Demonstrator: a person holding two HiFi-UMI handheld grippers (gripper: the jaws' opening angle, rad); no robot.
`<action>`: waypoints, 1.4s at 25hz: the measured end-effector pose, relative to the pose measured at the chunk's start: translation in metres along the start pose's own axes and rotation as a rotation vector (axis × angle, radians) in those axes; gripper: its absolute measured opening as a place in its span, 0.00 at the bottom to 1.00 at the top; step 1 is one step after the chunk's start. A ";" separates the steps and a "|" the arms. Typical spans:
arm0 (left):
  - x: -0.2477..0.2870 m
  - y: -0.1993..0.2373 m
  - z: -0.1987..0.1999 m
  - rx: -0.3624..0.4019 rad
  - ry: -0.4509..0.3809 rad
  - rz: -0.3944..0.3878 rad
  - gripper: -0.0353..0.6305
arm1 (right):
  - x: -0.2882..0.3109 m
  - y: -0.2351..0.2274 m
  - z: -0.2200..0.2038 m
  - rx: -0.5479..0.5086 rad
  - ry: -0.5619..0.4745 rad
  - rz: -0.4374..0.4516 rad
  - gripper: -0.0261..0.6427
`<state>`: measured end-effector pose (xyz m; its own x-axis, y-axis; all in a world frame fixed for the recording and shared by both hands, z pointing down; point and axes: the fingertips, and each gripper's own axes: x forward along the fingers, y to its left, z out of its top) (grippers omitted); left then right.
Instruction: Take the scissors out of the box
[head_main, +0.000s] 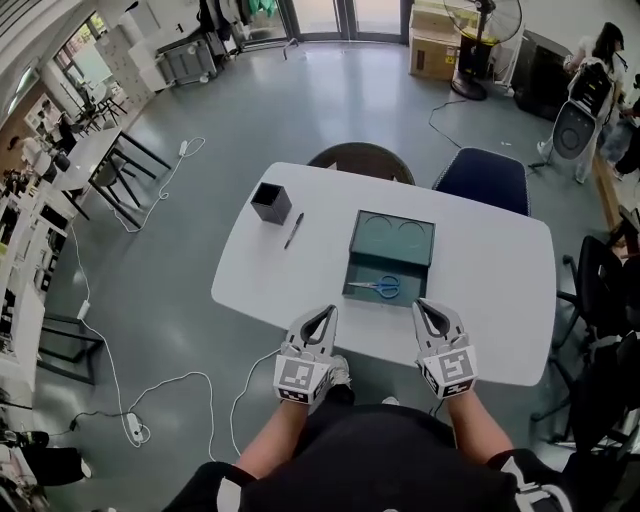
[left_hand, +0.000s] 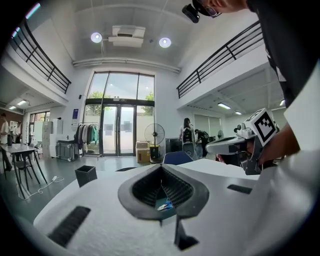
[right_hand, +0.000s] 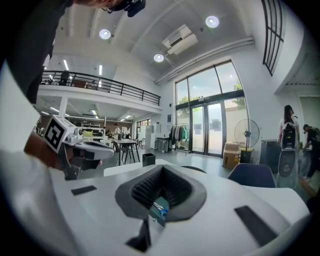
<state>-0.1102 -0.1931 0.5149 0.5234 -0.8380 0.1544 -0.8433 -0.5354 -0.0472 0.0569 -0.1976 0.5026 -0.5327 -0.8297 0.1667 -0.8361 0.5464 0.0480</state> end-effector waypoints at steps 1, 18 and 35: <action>0.005 0.007 0.001 0.004 0.002 -0.017 0.07 | 0.008 0.002 -0.005 0.003 0.022 -0.001 0.05; 0.047 0.095 -0.004 0.007 0.027 -0.199 0.07 | 0.095 0.003 -0.078 -0.105 0.389 0.081 0.05; 0.090 0.100 -0.027 -0.024 0.092 -0.174 0.07 | 0.145 -0.005 -0.180 -0.486 0.814 0.485 0.25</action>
<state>-0.1510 -0.3191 0.5510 0.6487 -0.7195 0.2481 -0.7445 -0.6675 0.0110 0.0077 -0.3004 0.7038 -0.3969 -0.2831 0.8731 -0.3201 0.9342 0.1574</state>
